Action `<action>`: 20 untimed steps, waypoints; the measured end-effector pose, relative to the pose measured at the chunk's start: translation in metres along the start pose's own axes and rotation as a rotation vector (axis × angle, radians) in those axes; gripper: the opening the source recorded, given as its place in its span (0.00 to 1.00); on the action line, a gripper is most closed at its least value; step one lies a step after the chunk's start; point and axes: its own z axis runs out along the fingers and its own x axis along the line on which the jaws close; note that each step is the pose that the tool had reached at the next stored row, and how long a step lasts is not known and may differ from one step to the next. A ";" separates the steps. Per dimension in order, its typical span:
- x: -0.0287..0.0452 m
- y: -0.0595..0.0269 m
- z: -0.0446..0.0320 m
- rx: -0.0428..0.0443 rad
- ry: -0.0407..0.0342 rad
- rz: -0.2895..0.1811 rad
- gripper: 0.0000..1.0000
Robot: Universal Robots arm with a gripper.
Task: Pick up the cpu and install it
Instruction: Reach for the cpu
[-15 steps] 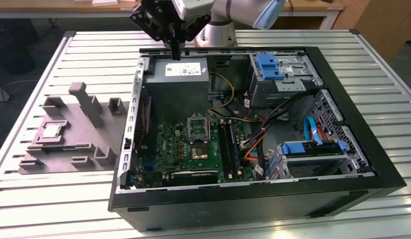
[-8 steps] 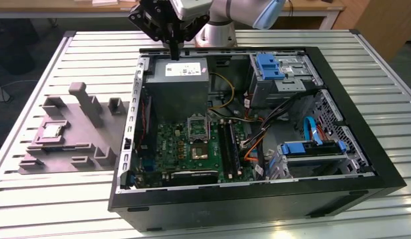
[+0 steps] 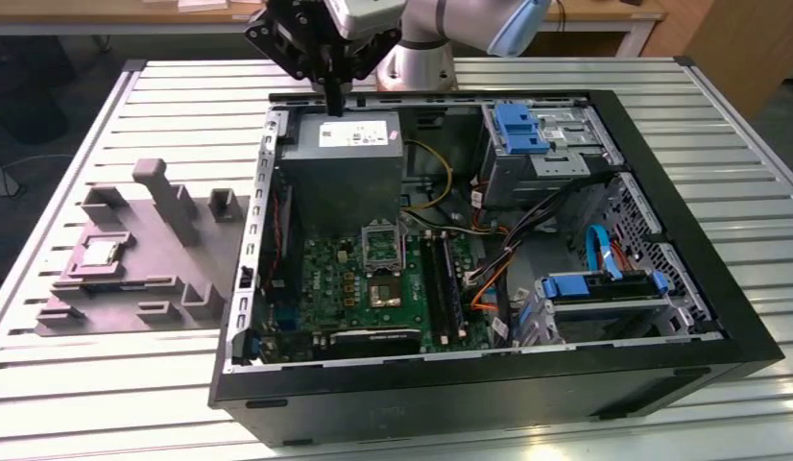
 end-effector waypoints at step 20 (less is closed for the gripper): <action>0.0074 -0.0005 -0.0002 0.0000 0.0000 0.000 0.11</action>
